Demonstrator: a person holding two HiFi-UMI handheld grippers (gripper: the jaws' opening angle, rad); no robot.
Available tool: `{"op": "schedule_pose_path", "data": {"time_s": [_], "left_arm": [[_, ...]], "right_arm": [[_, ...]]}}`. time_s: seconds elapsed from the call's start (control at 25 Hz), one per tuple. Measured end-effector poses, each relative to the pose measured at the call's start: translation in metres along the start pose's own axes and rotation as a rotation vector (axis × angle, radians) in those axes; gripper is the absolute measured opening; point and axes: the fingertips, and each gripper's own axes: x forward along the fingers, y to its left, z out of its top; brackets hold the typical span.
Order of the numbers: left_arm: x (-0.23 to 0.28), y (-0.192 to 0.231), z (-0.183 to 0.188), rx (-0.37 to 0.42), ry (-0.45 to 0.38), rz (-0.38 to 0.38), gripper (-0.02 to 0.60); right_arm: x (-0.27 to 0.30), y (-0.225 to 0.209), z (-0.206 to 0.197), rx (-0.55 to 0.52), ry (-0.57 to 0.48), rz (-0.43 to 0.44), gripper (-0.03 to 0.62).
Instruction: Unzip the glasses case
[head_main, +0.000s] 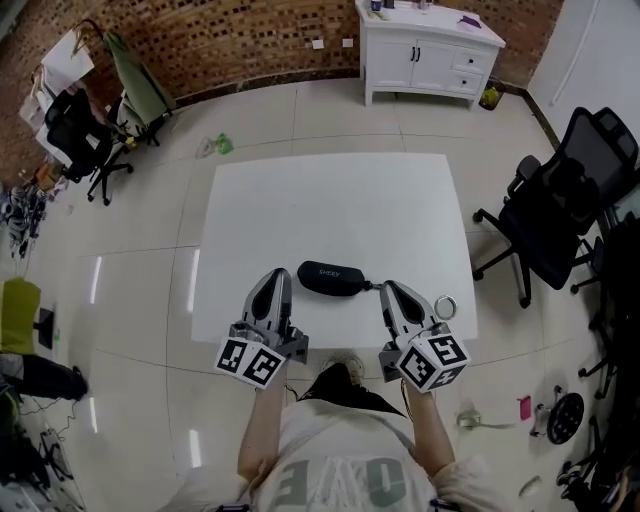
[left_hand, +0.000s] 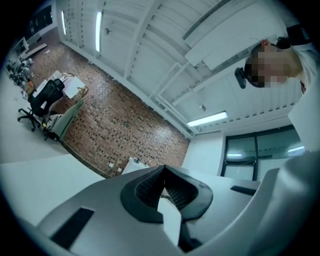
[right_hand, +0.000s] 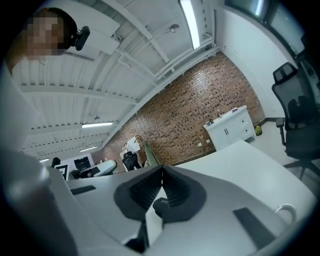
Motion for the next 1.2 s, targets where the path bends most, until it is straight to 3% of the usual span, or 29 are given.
{"op": "schedule_pose_path", "data": {"time_s": [0.2,0.36,0.56,0.84,1.0,1.2], "left_arm": [[-0.044,-0.021,0.009,0.101,0.001,-0.017,-0.008],[-0.108,-0.048,-0.002,0.081,-0.008,-0.041,-0.008],[-0.250,-0.097,-0.009,0.063,-0.012,-0.086,-0.008],[-0.432,-0.180,0.026,0.057,-0.027,-0.071,-0.008],[-0.493,-0.217,0.032,0.071,-0.033,-0.057,-0.008],[-0.549,-0.253,0.011,0.068,0.033,-0.041,-0.008]], "right_arm": [[-0.053,0.014,-0.014,-0.007,-0.030,-0.044,0.000],[-0.105,0.049,-0.038,-0.030,-0.057,-0.044,0.000],[-0.202,0.138,-0.082,-0.063,-0.127,-0.022,0.000],[-0.360,0.252,-0.117,-0.152,-0.162,-0.122,0.000],[-0.422,0.291,-0.123,-0.154,-0.179,-0.081,0.000],[-0.485,0.305,-0.155,-0.121,-0.145,-0.175,0.000]]}}
